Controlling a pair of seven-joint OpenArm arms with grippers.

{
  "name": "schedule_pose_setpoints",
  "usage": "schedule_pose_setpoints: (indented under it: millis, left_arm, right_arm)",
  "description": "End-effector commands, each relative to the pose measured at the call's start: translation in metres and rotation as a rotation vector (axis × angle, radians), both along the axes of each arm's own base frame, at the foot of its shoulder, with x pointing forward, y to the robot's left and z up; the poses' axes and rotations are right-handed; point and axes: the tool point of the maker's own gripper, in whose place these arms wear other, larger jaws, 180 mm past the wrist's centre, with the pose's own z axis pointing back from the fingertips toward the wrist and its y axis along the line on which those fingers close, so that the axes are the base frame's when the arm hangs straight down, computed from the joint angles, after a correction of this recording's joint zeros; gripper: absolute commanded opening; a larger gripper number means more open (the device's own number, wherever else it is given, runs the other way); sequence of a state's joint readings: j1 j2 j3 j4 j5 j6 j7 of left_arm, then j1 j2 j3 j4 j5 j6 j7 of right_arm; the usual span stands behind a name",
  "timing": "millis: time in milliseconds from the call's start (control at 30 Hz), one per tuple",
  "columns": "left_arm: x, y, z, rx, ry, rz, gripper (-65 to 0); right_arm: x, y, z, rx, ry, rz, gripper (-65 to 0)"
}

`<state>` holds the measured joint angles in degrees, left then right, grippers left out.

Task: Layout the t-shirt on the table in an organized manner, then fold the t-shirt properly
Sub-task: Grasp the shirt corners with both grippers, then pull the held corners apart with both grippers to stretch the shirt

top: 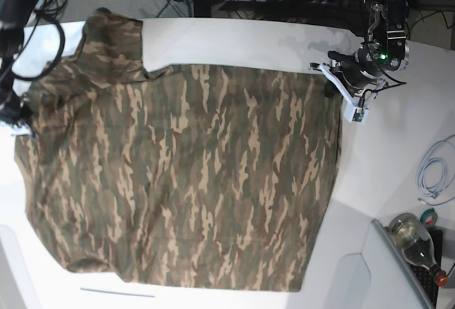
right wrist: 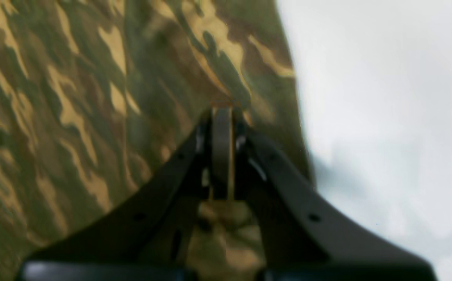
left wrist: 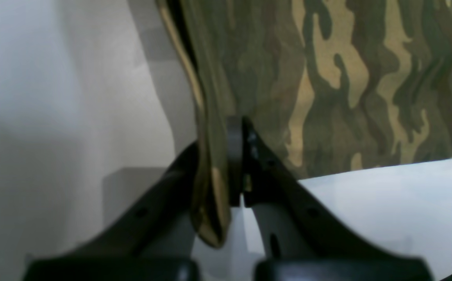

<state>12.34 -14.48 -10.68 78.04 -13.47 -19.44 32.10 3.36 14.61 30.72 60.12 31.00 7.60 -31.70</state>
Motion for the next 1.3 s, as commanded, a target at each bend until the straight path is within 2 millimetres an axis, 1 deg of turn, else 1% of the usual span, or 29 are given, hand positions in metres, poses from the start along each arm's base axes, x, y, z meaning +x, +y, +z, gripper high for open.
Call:
schedule_pose_setpoints:
  millis: [0,33,100,167,267,367,467,567,633,767,833,933,1033,1067,1100,1133,1167,1200,1233,1267]
  left_arm:
    - [0.007,0.006,0.008,0.016,-0.028,0.001,-65.0]
    - [0.007,0.006,0.008,0.016,-0.028,0.001,-65.0]
    - [0.007,0.006,0.007,0.017,-0.027,0.003,-65.0]
    - [0.007,0.006,0.008,0.017,-0.028,0.003,-65.0]
    - [0.006,0.006,0.008,0.017,-0.027,0.003,-65.0]
    - [0.005,0.006,0.007,0.017,-0.024,0.003,-65.0]
    - [0.001,0.006,0.005,0.016,-0.016,0.004,-65.0]
    - [-0.002,0.006,0.004,0.015,-0.01,0.005,-65.0]
    - [-0.003,0.006,0.003,0.013,-0.009,0.005,-65.0]
    - [-0.005,0.007,0.002,0.016,-0.005,0.008,-65.0]
    - [-0.011,0.02,0.003,0.024,-0.002,0.044,-65.0]
    - [-0.014,0.039,0.006,0.035,-0.009,0.104,-65.0]
    - [-0.024,0.059,0.007,0.044,-0.008,0.172,-47.4]
    - [-0.025,0.064,0.009,0.048,-0.012,0.185,-42.9]
    - [-0.026,0.066,0.009,0.05,-0.012,0.192,-40.8]
    - [-0.025,0.066,0.009,0.048,-0.011,0.192,-40.5]
    - [-0.025,0.066,0.009,0.049,-0.011,0.192,-40.5]
    - [-0.024,0.066,0.009,0.049,-0.013,0.192,-40.5]
    - [-0.024,0.065,0.009,0.048,-0.015,0.19,-40.5]
    - [-0.023,0.064,0.01,0.047,-0.017,0.189,-40.5]
  right_arm:
    - [0.012,-0.007,0.004,-0.016,-0.014,0.023,-63.6]
    - [0.015,-0.007,-0.002,-0.019,-0.006,0.036,-63.6]
    - [0.013,-0.009,-0.012,-0.03,0.006,0.032,-63.6]
    - [0.009,-0.016,-0.015,-0.039,0.009,0.002,-63.6]
    - [-0.018,-0.032,-0.026,-0.053,0.056,-0.092,-63.6]
    - [-0.031,-0.034,-0.025,-0.076,0.063,-0.108,-63.6]
    - [-0.031,-0.022,-0.021,-0.078,0.04,-0.097,-63.8]
    - [-0.032,-0.024,-0.017,-0.097,0.041,-0.113,-63.8]
    - [-0.03,-0.02,-0.017,-0.091,0.034,-0.108,-63.8]
    - [-0.022,-0.019,-0.006,-0.104,0.003,-0.096,-63.8]
    - [-0.021,-0.019,-0.004,-0.107,-0.002,-0.094,-63.8]
    - [-0.021,-0.019,-0.004,-0.107,-0.002,-0.094,-63.8]
    - [-0.02,-0.019,-0.002,-0.11,-0.008,-0.091,-63.8]
    - [-0.021,-0.019,0.001,-0.118,-0.014,-0.085,-63.6]
    - [-0.024,-0.019,0.004,-0.125,-0.021,-0.079,-63.3]
    - [-0.022,-0.016,0.011,-0.135,-0.047,-0.058,-62.9]
    - [-0.02,-0.007,0.019,-0.138,-0.08,-0.025,-62.7]
    - [-0.023,0.005,0.027,-0.14,-0.112,0.013,-62.4]
    - [-0.024,0.013,0.038,-0.15,-0.141,0.042,-61.4]
    - [-0.033,0.023,0.043,-0.149,-0.142,0.077,-58.4]
